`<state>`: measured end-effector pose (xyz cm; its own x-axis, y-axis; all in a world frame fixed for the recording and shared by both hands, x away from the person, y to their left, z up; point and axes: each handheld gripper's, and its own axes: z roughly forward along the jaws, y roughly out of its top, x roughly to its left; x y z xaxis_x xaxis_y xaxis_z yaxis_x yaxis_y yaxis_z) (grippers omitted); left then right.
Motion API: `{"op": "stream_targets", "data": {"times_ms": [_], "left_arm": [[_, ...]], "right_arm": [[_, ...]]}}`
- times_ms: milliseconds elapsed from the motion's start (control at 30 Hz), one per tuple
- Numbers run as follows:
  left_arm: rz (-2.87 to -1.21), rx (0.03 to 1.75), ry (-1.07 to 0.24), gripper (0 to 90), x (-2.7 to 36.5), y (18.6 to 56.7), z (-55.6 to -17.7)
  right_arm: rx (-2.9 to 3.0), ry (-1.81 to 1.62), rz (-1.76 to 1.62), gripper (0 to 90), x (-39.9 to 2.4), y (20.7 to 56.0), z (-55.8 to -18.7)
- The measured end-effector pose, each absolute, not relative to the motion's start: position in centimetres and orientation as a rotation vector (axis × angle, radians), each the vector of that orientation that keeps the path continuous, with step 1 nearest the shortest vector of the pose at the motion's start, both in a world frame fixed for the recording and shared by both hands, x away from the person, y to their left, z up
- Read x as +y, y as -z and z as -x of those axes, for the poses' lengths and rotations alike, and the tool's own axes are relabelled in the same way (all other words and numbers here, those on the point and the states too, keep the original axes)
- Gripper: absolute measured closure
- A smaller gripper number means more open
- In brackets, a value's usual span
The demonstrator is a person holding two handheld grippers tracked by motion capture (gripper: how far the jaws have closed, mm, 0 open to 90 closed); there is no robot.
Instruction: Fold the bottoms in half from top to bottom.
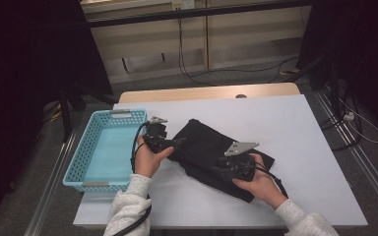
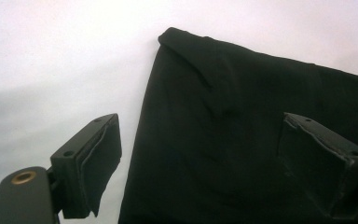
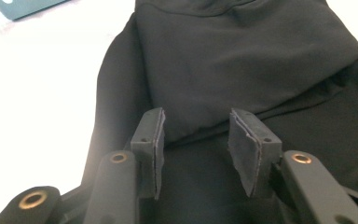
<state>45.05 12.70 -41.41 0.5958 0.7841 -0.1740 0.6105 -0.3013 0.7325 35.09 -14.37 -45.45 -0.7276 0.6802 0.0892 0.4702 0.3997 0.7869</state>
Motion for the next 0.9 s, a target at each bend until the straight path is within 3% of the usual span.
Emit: {"op": "stream_targets", "data": {"times_ms": [233, 533, 900], "left_arm": [[-2.027, 1.105, -0.276, 13.9, 12.6, 41.5, -45.1], [-2.031, 1.094, -0.282, 14.2, 12.7, 41.5, -45.0], [-2.021, 1.09, -0.274, 14.0, 12.8, 41.2, -45.0]], "right_arm": [[2.447, -1.176, -0.996, 52.7, -13.2, 46.1, -35.2], [2.448, -1.16, -1.004, 86.9, -13.1, 46.4, -35.8], [2.433, -1.184, -0.971, 88.4, -14.1, 45.1, -35.2]]}}
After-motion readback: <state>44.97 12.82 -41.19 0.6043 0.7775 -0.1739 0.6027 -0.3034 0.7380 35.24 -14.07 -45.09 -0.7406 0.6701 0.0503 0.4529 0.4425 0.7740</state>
